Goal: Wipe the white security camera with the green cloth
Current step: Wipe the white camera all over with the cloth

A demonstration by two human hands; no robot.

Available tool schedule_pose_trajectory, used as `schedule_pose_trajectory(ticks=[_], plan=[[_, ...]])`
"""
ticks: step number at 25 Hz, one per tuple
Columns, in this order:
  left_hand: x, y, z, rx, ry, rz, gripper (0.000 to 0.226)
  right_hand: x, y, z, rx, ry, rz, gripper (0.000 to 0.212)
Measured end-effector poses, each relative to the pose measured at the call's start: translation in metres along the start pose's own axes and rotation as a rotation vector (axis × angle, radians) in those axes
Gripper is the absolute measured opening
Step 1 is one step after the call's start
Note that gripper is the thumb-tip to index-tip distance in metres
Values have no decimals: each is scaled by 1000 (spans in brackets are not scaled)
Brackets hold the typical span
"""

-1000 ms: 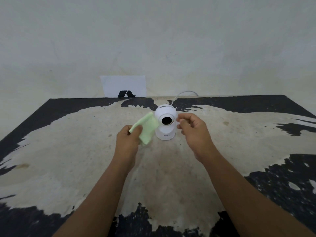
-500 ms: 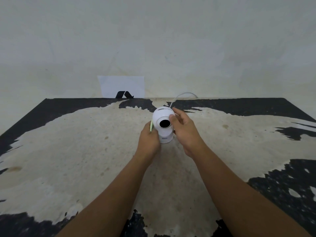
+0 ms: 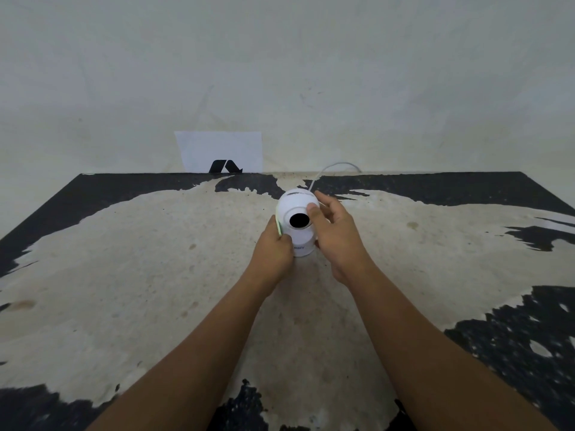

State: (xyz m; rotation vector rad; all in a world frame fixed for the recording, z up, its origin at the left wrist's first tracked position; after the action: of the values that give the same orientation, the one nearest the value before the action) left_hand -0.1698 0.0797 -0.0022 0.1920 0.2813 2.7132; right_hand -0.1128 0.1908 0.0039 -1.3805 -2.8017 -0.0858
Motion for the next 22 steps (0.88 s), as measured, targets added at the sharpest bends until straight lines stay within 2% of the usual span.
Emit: schedule_pose_trajectory(ticks=[7, 12, 15, 19, 22], plan=[[11, 13, 32, -24, -38, 87, 51, -1, -3, 1, 0, -4, -31, 37], [5, 4, 8, -74, 89, -2, 36, -1, -1, 0, -16, 5, -21, 36], [-3, 3, -8, -32, 158, -34, 38, -2, -1, -2, -18, 15, -22, 36], [-1, 15, 22, -124, 34, 38, 45, -4, 0, -3, -11, 15, -37, 36], [4, 14, 28, -6, -2, 28, 50, -4, 0, -3, -13, 23, -46, 38]])
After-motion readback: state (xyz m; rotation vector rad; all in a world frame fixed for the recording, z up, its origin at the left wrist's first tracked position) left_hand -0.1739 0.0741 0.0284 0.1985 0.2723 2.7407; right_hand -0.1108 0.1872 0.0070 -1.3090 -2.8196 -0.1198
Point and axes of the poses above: each hand's wrist, its own x-axis towards the middle knuckle, its own y-axis out of the back of the hand, z = x × y, the point moved 9 cm from there along x, towards the middle knuckle, and after that the axes turned 9 degrees about z, right-handed, at the moved point
